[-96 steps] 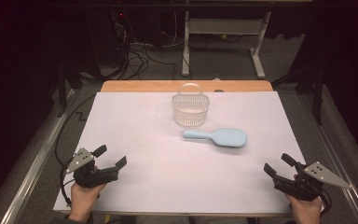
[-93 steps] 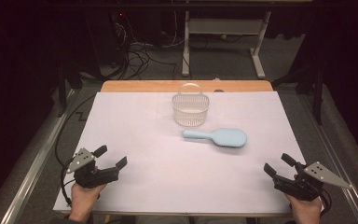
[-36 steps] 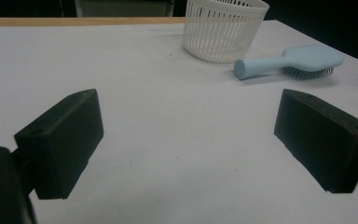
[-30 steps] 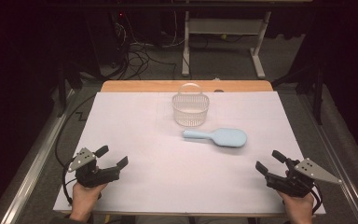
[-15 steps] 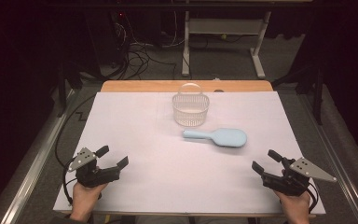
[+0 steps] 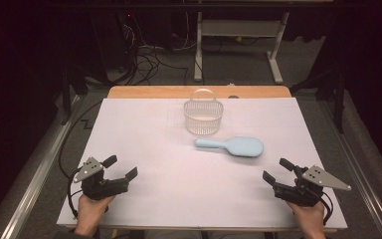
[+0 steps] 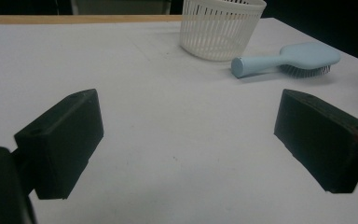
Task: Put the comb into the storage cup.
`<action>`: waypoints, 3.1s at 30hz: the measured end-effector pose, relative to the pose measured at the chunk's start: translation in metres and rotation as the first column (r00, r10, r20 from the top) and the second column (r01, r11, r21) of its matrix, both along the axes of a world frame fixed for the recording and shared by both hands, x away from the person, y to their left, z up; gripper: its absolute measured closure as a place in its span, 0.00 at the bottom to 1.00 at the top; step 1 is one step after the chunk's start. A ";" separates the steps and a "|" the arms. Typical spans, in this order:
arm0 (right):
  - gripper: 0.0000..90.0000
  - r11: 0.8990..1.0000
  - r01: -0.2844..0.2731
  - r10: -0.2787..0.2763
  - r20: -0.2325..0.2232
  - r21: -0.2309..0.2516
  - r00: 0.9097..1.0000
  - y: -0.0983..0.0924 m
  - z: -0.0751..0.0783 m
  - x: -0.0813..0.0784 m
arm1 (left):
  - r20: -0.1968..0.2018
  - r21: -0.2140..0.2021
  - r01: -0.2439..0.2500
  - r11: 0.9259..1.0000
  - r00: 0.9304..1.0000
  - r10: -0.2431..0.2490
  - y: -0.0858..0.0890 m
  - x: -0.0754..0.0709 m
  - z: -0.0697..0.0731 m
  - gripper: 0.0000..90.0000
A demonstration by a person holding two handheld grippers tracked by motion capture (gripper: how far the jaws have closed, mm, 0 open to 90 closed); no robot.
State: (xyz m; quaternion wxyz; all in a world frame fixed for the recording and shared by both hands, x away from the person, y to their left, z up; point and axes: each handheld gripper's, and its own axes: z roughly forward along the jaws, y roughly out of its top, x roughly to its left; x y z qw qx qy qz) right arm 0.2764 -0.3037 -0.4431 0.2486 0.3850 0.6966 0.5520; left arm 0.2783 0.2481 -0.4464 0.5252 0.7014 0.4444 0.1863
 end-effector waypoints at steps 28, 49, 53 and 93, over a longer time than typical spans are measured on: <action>0.24 0.998 -0.070 0.070 0.013 0.003 0.997 0.036 0.008 0.024 | 0.010 -0.001 0.007 1.000 1.000 -0.007 0.000 0.000 -0.001 0.08; 0.26 0.994 -0.107 0.107 -0.014 -0.008 0.994 0.065 0.009 0.047 | 0.009 0.001 0.011 1.000 1.000 -0.011 -0.001 0.001 -0.002 0.08; 0.26 0.994 -0.110 0.110 -0.018 -0.012 0.994 0.070 0.009 0.051 | 0.009 0.001 0.012 1.000 1.000 -0.012 -0.001 0.001 -0.002 0.08; 0.35 0.980 -0.180 0.165 -0.155 -0.084 0.974 0.130 0.022 0.102 | 0.007 -0.002 0.023 1.000 1.000 -0.023 -0.001 0.001 -0.001 0.08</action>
